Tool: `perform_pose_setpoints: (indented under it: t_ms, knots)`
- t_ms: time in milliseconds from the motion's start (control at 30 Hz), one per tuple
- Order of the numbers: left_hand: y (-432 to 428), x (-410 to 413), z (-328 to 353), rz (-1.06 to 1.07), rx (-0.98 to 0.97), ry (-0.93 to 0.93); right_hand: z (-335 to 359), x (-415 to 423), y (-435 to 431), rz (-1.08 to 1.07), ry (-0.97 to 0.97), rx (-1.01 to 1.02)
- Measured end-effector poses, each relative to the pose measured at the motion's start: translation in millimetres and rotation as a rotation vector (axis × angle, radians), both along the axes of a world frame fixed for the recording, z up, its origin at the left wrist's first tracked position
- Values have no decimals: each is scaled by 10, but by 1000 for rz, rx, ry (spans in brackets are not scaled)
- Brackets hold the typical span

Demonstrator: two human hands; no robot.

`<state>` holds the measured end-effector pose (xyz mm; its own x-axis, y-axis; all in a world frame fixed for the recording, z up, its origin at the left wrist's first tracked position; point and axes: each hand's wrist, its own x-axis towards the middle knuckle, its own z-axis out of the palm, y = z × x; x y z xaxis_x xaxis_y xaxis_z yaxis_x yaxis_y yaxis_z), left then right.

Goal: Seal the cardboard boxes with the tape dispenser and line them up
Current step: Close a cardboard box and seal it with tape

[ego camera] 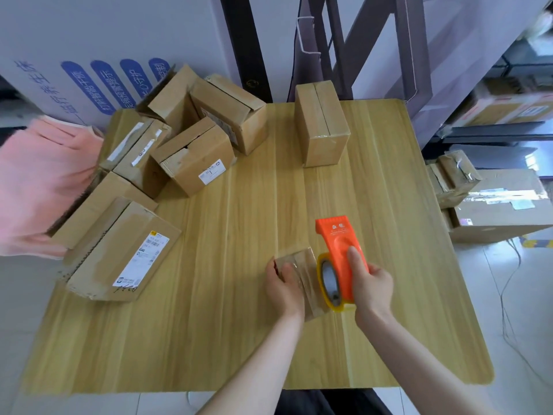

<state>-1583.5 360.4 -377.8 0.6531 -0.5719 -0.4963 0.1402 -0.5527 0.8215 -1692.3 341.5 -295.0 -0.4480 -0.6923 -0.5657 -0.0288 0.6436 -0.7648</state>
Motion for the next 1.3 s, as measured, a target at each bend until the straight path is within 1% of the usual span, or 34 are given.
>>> perform_pose_setpoints:
  t_ms: [33,67,100,167,233,267,300,333,400,433,467,633,800,867,967,1033,1067,1133,1200,1233,1267,1300]
  knots:
    - [26,35,-20,-38,-3,-62,-14,11,-7,-28,-38,15]
    - [61,86,-36,-90,-20,-177,-7,12,-18,-46,-64,28]
    - [101,152,-55,-157,-62,-343,-1,-1,-33,-53,-79,34]
    - [149,272,-93,-359,-227,-670,13,-26,-52,-39,-86,35]
    - [126,378,-136,-635,-362,-842,1,-35,-53,-26,-76,33]
    - [109,405,-148,-758,-362,-875,-5,-32,-51,-25,-75,34]
    - [81,430,-155,-841,-313,-878,-11,-26,-47,-22,-75,35]
    - [39,437,-113,-863,-245,-861,-18,-17,-44,-18,-75,32]
    - [-34,434,-49,-913,-119,-686,-46,-3,-41,-9,-73,27]
    - [-81,448,18,-979,-66,-681,-60,2,-40,-3,-68,21]
    - [-136,465,82,-1080,-9,-746,-68,6,-42,4,-61,16]
    - [-477,510,296,-1383,276,-899,-57,6,-65,8,-51,11]
    - [-738,432,430,-1644,428,-977,-56,13,-64,7,-40,16]
    - [-818,391,479,-1778,496,-1038,-54,19,-61,11,-37,14]
    - [-883,340,486,-1909,530,-1085,-63,17,-60,12,-40,17]
    - [-884,359,446,-1886,513,-1042,-58,15,-55,8,-40,16]
    - [-862,398,427,-1809,481,-981,-55,17,-52,8,-39,13]
    - [-735,525,457,-1516,392,-861,-38,25,-45,14,-39,8]
    - [-525,646,438,-1207,251,-879,-22,35,-32,23,-47,5]
    - [-405,680,388,-1120,195,-902,-22,38,-26,24,-51,4]
    - [-280,695,333,-1048,159,-874,-16,44,-19,25,-56,6]
    - [-190,690,275,-974,160,-796,-14,49,-16,28,-61,7]
